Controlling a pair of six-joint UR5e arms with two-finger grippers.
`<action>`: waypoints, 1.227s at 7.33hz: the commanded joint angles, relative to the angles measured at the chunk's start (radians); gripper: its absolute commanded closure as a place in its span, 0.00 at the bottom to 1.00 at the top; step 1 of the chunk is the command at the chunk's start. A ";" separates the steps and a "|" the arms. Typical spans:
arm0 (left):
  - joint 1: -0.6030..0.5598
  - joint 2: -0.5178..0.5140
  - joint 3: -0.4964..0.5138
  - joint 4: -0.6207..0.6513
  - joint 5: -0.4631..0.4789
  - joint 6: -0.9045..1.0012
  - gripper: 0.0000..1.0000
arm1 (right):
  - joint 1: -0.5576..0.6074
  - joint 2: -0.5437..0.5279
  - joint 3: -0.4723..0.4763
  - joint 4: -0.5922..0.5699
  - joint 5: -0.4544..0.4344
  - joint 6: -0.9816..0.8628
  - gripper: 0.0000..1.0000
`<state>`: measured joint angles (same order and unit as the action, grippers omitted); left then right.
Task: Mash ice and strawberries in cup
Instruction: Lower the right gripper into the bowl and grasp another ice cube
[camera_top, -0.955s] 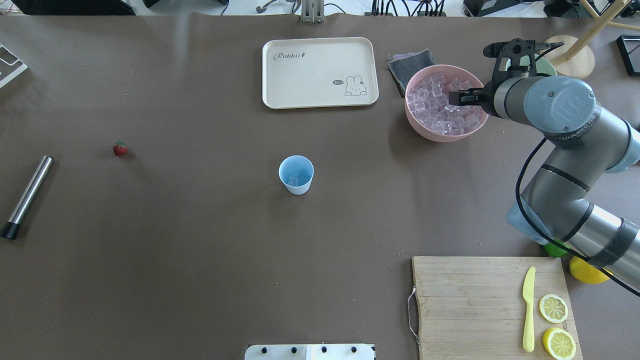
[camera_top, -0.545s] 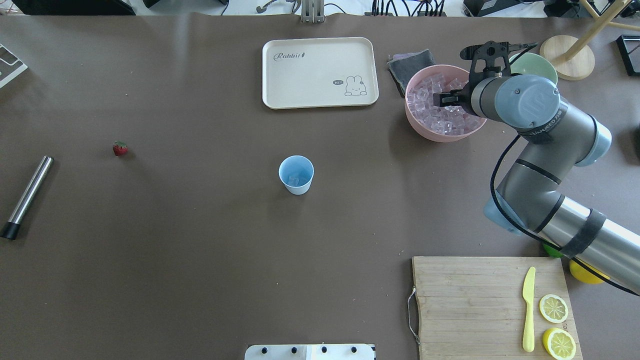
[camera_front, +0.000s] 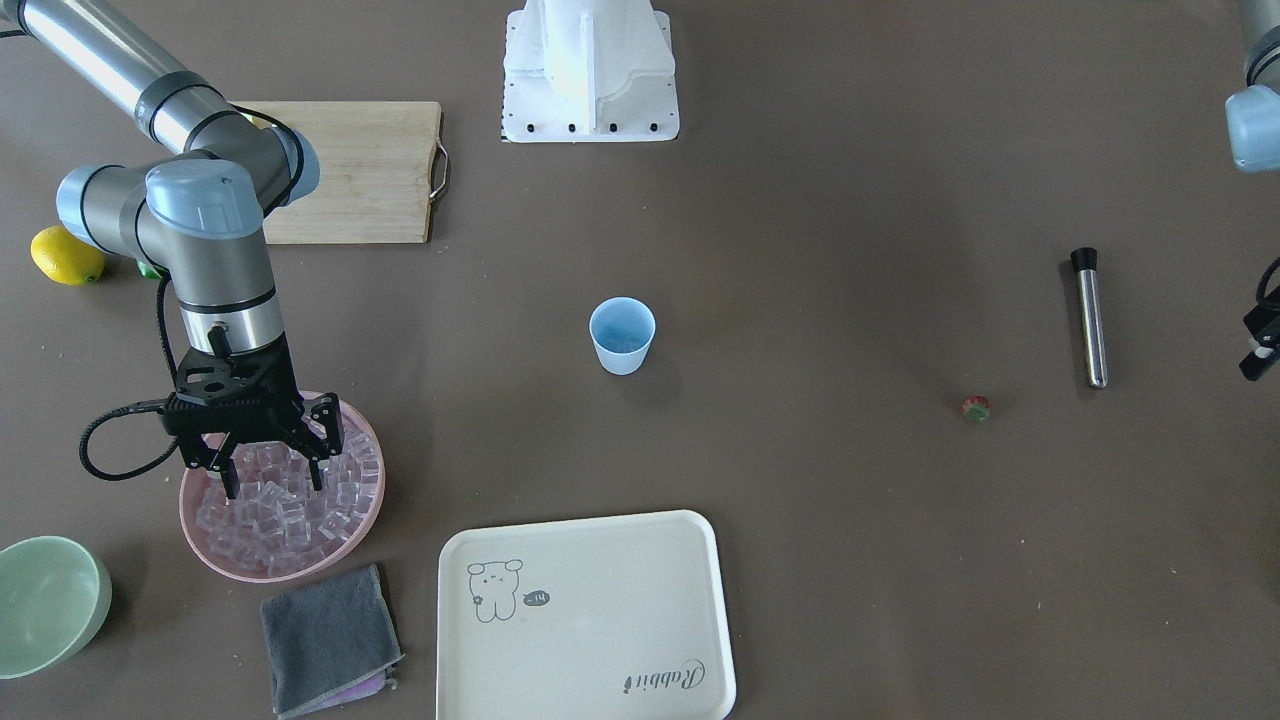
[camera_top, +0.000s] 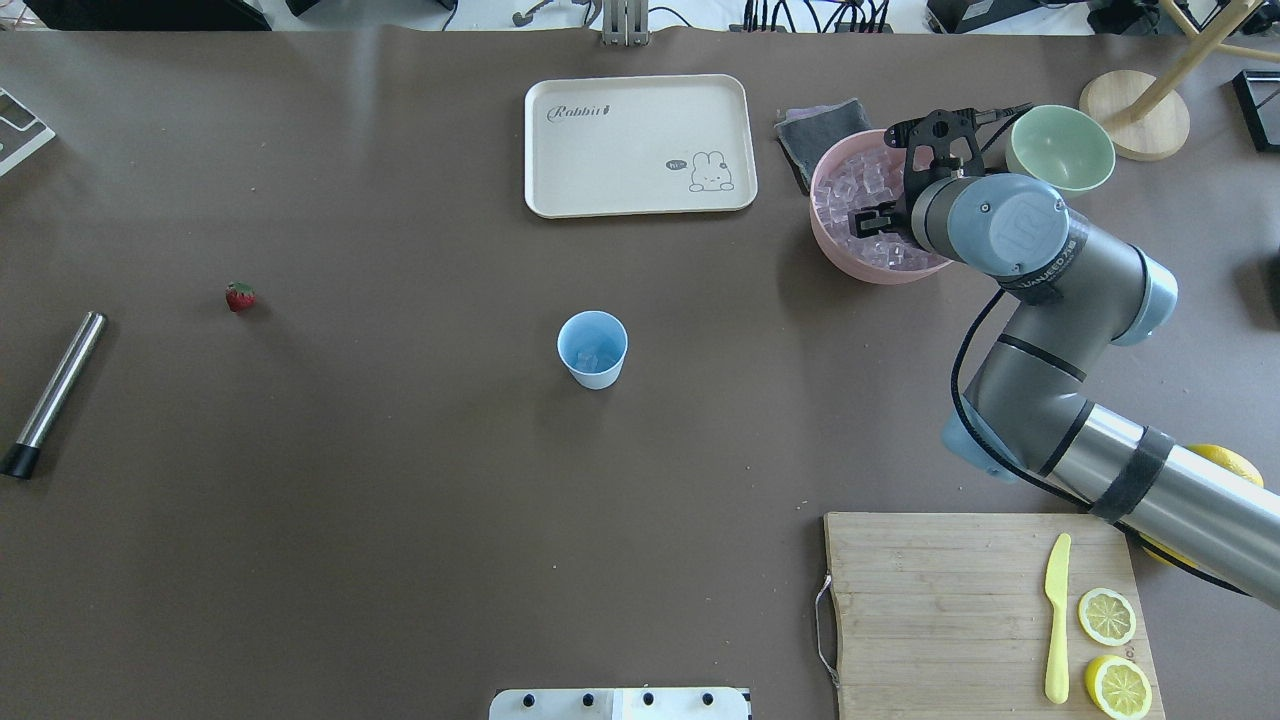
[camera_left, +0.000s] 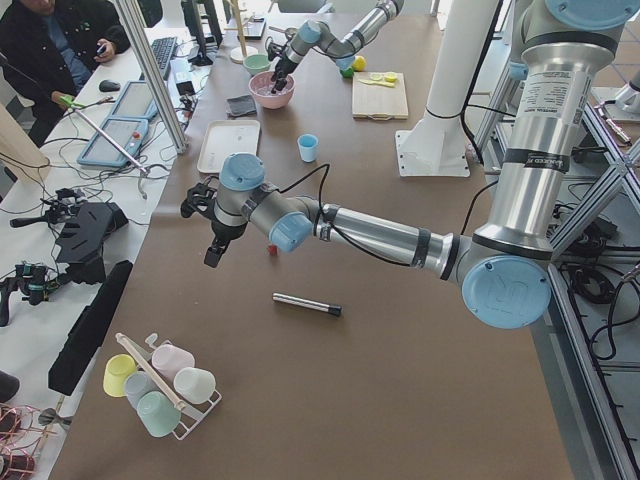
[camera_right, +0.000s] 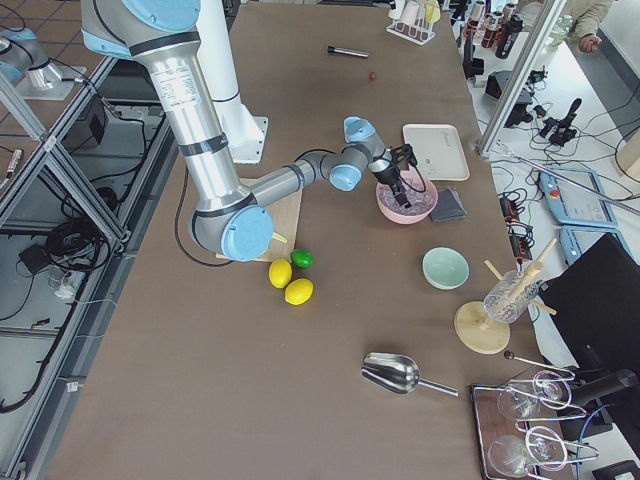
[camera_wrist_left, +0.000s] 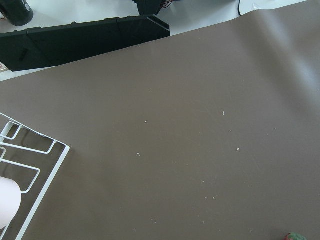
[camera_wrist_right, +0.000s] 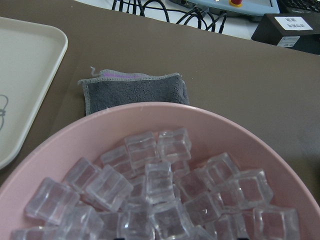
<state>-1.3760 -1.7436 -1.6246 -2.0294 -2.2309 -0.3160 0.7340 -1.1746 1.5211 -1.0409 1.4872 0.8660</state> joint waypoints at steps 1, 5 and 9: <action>0.000 0.001 0.002 0.000 0.001 0.000 0.02 | -0.008 0.000 -0.009 -0.002 0.001 -0.044 0.21; 0.000 0.004 0.015 -0.002 0.001 0.000 0.02 | 0.005 -0.005 -0.006 -0.007 0.004 -0.079 1.00; 0.000 -0.001 0.017 0.000 0.001 0.000 0.02 | 0.042 -0.008 -0.001 -0.008 0.021 -0.073 1.00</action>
<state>-1.3760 -1.7434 -1.6079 -2.0303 -2.2304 -0.3160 0.7634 -1.1805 1.5177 -1.0491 1.5021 0.7913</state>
